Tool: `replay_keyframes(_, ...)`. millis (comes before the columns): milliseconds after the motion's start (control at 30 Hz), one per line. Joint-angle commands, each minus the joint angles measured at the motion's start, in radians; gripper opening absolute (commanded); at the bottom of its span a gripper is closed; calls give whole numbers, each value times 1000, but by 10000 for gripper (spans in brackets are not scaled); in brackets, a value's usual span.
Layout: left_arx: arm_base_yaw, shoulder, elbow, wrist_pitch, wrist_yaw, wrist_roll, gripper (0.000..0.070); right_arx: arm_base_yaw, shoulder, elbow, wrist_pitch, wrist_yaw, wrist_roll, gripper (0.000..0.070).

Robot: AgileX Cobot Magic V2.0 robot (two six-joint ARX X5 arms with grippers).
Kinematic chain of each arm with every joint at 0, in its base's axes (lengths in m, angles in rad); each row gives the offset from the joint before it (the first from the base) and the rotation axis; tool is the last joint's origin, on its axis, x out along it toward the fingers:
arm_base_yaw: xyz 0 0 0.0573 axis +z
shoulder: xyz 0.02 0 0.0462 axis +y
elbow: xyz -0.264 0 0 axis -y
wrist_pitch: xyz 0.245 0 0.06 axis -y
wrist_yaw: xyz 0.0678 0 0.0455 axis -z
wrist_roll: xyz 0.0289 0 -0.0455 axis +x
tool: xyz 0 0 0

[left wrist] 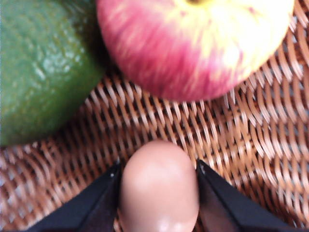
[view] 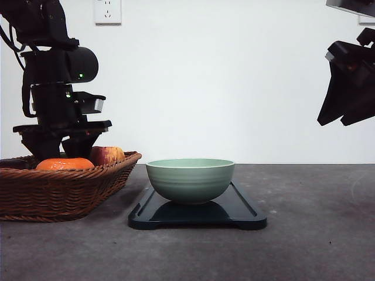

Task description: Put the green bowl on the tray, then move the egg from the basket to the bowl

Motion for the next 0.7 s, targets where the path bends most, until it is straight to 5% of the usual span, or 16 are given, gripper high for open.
replay_keyframes(0,-3,-34,23,3,-3,-7,217,3,9,4,8,1,-11,279)
replay_keyframes(300,-37,-202,23,-39,65,-9,218,3,9,4,8,1,-11,278)
replay_keyframes(467,-101,-248,23,23,204,-47,218,3,9,4,9,1,-10,279)
replay_keyframes(667,-208,-236,23,112,210,-74,218,3,8,4,9,0,-10,279)
